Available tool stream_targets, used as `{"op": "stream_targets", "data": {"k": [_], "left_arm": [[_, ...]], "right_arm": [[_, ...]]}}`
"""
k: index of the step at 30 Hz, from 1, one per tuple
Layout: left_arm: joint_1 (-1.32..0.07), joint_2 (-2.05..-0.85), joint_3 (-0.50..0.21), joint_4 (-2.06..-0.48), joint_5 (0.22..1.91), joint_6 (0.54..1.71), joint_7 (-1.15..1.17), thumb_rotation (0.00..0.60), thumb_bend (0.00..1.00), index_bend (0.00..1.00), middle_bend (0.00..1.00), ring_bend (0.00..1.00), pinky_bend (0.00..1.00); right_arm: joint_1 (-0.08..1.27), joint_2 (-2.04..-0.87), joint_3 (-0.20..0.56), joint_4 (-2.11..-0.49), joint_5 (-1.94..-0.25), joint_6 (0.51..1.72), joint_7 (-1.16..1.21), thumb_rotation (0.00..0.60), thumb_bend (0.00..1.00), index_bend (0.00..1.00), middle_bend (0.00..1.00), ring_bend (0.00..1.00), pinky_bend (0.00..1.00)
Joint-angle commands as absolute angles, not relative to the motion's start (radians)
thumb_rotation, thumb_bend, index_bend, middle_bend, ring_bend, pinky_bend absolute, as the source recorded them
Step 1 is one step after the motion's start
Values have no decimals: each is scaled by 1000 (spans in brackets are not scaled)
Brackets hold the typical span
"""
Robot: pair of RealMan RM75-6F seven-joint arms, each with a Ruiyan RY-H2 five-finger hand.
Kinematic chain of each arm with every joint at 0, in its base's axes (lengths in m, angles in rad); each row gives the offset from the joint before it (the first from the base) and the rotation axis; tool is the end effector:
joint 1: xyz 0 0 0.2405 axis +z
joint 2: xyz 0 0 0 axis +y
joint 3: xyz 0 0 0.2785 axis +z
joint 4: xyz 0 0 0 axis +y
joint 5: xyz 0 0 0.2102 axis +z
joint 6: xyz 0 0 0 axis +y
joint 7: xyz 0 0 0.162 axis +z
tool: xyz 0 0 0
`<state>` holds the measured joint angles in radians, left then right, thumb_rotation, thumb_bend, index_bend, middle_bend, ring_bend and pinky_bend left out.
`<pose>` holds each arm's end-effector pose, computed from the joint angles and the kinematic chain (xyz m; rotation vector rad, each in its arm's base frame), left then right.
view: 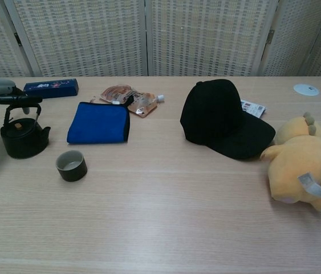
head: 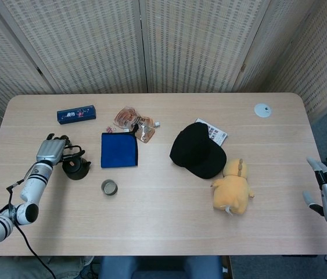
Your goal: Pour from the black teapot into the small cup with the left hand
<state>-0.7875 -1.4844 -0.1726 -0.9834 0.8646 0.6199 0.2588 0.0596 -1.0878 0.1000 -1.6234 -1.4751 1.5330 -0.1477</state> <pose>-0.2986 0.4609 0.0513 -1.6237 -1.0330 -0.4859 -0.3315 -0.2021 0.1949 1.3436 -0.7330 0.8096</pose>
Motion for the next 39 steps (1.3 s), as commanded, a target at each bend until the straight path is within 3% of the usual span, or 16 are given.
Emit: {"op": "stream_targets", "data": {"k": [1,14,25,34,36,39], "left_arm": [[-786,-1476,-172,-1000,872,630,256,0,57,413,167,201,0],[-758,-1382,-167,-1180,907,730,269,0,57,444,167,201,0],[-659,-1244,-122,-1470,933,930,348,0,56,448,167,200,0],[-588,-1206,-88,-1590,994,1037,346,0,56,444,168,201,0],[-575,-1204,-84,-1599,1009,1050,332,0,56,415,185,203,0],[-557,-1205,-84,-1608,1037,1071,302,0,56,331,294,227,0]], "right_arm": [[59,-1089,100,-1622,-1475,1533,-147,600,269,141,213,84,71],[58,-1089,99,-1627,-1486,1541,-145,600,270,141,213,84,71],[56,-1086,97,-1628,-1492,1546,-139,600,270,141,212,84,71],[65,-1091,98,-1624,-1496,1536,-137,600,269,141,213,84,71],[67,-1092,98,-1622,-1497,1534,-138,600,269,141,212,84,71],[68,-1092,98,-1622,-1496,1531,-137,600,269,141,212,84,71]]}}
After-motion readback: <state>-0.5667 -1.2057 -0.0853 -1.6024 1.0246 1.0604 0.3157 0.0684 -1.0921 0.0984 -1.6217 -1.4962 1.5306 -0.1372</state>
